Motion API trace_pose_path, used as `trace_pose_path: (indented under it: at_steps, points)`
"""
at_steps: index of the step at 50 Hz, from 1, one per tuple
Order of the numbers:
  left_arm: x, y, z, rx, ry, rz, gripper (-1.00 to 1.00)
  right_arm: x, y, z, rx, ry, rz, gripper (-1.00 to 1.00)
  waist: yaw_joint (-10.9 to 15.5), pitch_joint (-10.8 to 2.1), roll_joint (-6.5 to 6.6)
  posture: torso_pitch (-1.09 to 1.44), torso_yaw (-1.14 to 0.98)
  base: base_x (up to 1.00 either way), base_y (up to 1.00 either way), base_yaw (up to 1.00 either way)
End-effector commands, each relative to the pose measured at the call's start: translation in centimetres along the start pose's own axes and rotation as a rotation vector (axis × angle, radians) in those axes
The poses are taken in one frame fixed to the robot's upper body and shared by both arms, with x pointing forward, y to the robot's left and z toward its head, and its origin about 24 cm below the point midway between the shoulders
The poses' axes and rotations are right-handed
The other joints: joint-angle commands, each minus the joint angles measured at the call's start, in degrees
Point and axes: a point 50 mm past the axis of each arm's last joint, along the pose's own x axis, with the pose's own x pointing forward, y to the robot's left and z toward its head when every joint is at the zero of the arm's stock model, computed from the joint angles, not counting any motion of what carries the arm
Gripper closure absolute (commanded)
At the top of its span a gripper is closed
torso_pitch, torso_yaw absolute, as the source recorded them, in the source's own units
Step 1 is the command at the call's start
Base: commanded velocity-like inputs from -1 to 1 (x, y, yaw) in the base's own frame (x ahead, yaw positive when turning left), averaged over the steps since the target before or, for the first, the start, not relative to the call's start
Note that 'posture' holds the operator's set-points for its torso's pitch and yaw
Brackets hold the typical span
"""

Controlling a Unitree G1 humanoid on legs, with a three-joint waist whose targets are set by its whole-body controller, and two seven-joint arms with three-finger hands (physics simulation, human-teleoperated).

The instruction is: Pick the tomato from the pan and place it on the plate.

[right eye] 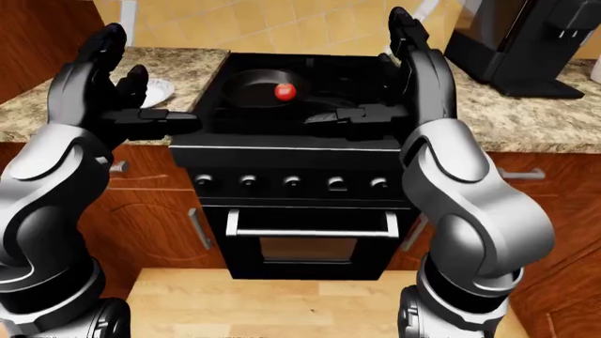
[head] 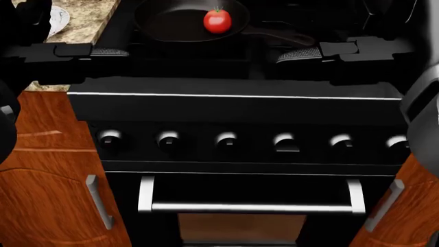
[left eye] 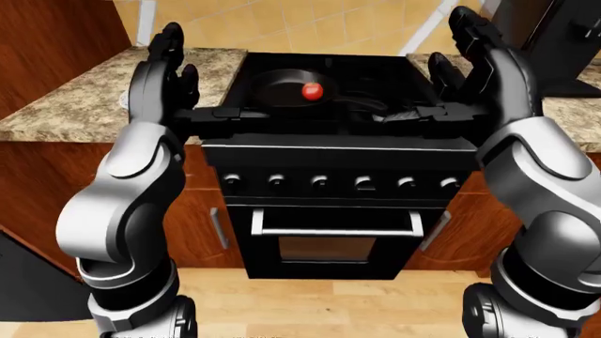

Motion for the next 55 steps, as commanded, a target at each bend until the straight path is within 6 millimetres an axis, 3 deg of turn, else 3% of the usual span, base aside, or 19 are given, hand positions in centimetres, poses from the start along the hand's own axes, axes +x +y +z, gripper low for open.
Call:
trace_pose_path:
  at_steps: [1,4,5,6,11,18,21,22,24,30,34,36,37,40,44,46,48,49,55]
  points:
    - [-0.19,-0.26,1.42,-0.004,-0.074,-0.014,-1.00,-0.16,-0.27,1.16,0.000,-0.064,-0.019,-1.00,-0.26,-0.78,-0.07,0.00,0.00,0.08,0.00,0.55]
    - [-0.19,-0.27,1.36,-0.004,-0.073,-0.014,-1.00,-0.20,-0.32,1.22,0.001,-0.065,-0.020,-1.00,-0.45,-1.90,-4.91,0.00,0.00,0.08,0.00,0.54]
    - [-0.20,-0.25,1.32,-0.004,-0.073,-0.014,-1.00,-0.19,-0.32,1.19,0.001,-0.065,-0.021,-1.00,-0.62,-1.25,-2.16,0.00,0.00,0.08,0.00,0.54]
    - [-0.20,-0.26,1.33,-0.004,-0.073,-0.014,-1.00,-0.21,-0.30,1.19,0.000,-0.064,-0.021,-1.00,-0.08,-1.27,-3.04,0.00,0.00,0.09,0.00,0.54]
    - [-0.27,-0.33,1.38,-0.005,-0.073,-0.016,-1.00,-0.18,-0.43,1.10,-0.002,-0.061,-0.028,-1.00,-0.21,-2.25,-2.54,0.00,0.00,0.08,0.38,0.10]
    - [-0.25,-0.34,1.34,-0.004,-0.072,-0.018,-1.00,-0.22,-0.42,1.19,0.007,-0.061,-0.024,-1.00,-1.25,-1.65,2.82,0.00,0.00,0.08,0.46,0.00]
    - [-0.25,-0.33,1.33,-0.004,-0.071,-0.017,-1.00,-0.21,-0.46,1.18,0.008,-0.060,-0.025,-1.00,-1.89,-2.86,7.68,0.00,0.00,0.09,0.46,0.00]
    - [-0.25,-0.33,1.34,-0.004,-0.072,-0.018,-1.00,-0.23,-0.45,1.23,0.008,-0.061,-0.025,-1.00,-1.76,-2.72,6.22,0.00,0.00,0.09,0.45,0.00]
    - [-0.24,-0.35,1.28,-0.004,-0.071,-0.018,-1.00,-0.21,-0.46,1.17,0.008,-0.059,-0.025,-1.00,-1.51,-1.49,6.12,0.00,0.00,0.08,0.46,0.00]
    - [-0.28,-0.35,1.27,-0.004,-0.069,-0.018,-1.00,-0.27,-0.49,1.15,0.008,-0.058,-0.027,-1.00,-1.27,-1.13,2.51,0.00,0.00,0.09,0.46,0.00]
    - [-0.22,-0.38,1.28,-0.004,-0.069,-0.019,-1.00,-0.21,-0.48,1.17,0.007,-0.058,-0.026,-1.00,-1.08,-1.29,0.51,0.00,0.00,0.08,0.46,0.00]
    - [-0.20,-0.40,1.26,-0.004,-0.068,-0.019,-1.00,-0.19,-0.47,1.19,0.007,-0.058,-0.026,-1.00,-0.94,-1.97,-1.85,0.00,0.00,0.08,0.46,0.00]
    - [-0.20,-0.40,1.28,-0.004,-0.069,-0.019,-1.00,-0.18,-0.46,1.17,0.006,-0.058,-0.025,-1.00,-1.46,-1.74,0.09,0.00,0.00,0.09,0.46,0.00]
    - [-0.23,-0.43,1.20,-0.004,-0.068,-0.020,-1.00,-0.19,-0.48,1.14,0.006,-0.057,-0.026,-1.00,-1.24,-2.55,-1.48,0.00,0.00,0.08,0.45,0.00]
    - [-0.22,-0.42,1.23,-0.003,-0.068,-0.020,-1.00,-0.20,-0.49,1.16,0.006,-0.056,-0.027,-1.00,-1.43,-1.61,0.59,0.00,0.00,0.08,0.45,0.00]
    - [-0.24,-0.40,1.27,-0.003,-0.068,-0.020,-1.00,-0.12,-0.55,1.01,0.006,-0.055,-0.028,-1.00,-1.69,-1.36,2.80,0.00,0.00,0.09,0.46,0.00]
    - [-0.23,-0.43,1.24,-0.003,-0.068,-0.021,-1.00,-0.10,-0.63,0.96,0.007,-0.055,-0.030,-1.00,-1.69,-2.78,8.18,0.00,0.00,0.08,0.43,0.00]
    - [-0.25,-0.42,1.26,-0.003,-0.068,-0.020,-1.00,-0.08,-0.66,0.91,0.006,-0.054,-0.031,-1.00,-1.40,-2.38,5.84,0.00,0.00,0.09,0.34,0.00]
    - [-0.25,-0.41,1.19,-0.002,-0.068,-0.020,-1.00,-0.06,-0.72,0.78,0.005,-0.049,-0.035,-1.00,-0.91,-2.30,5.28,0.00,0.00,0.10,0.10,0.00]
